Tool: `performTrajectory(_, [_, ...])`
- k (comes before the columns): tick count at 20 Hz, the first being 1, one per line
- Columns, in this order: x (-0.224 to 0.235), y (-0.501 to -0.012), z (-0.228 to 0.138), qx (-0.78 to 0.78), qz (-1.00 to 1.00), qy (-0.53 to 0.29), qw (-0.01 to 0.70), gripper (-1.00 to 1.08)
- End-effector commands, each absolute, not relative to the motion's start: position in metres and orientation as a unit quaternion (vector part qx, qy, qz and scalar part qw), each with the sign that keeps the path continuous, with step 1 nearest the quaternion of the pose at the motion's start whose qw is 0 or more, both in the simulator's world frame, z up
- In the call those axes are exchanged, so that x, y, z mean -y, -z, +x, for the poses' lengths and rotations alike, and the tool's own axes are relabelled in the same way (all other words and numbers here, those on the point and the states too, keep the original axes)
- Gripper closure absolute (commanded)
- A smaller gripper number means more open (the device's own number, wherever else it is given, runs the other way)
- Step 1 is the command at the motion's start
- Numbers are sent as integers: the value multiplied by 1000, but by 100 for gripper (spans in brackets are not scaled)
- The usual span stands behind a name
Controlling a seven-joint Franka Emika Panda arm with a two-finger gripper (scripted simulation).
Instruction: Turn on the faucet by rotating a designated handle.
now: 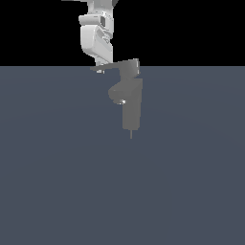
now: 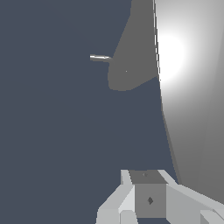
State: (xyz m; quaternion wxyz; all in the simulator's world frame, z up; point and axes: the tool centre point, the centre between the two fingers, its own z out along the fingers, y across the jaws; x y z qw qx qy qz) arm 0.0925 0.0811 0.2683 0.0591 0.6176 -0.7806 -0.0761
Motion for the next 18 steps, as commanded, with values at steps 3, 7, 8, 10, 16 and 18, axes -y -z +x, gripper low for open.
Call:
performTrajectory(3, [-83, -271, 80, 781, 617, 77, 62, 108])
performTrajectory(7, [-85, -273, 70, 781, 617, 77, 61, 108])
performTrajectory(8, [-86, -274, 67, 781, 617, 77, 61, 108])
performTrajectory(10, [-87, -275, 62, 781, 617, 77, 61, 108])
performTrajectory(16, [-92, -278, 46, 781, 617, 77, 61, 108])
performTrajectory(18, [-94, -279, 40, 781, 617, 77, 61, 108])
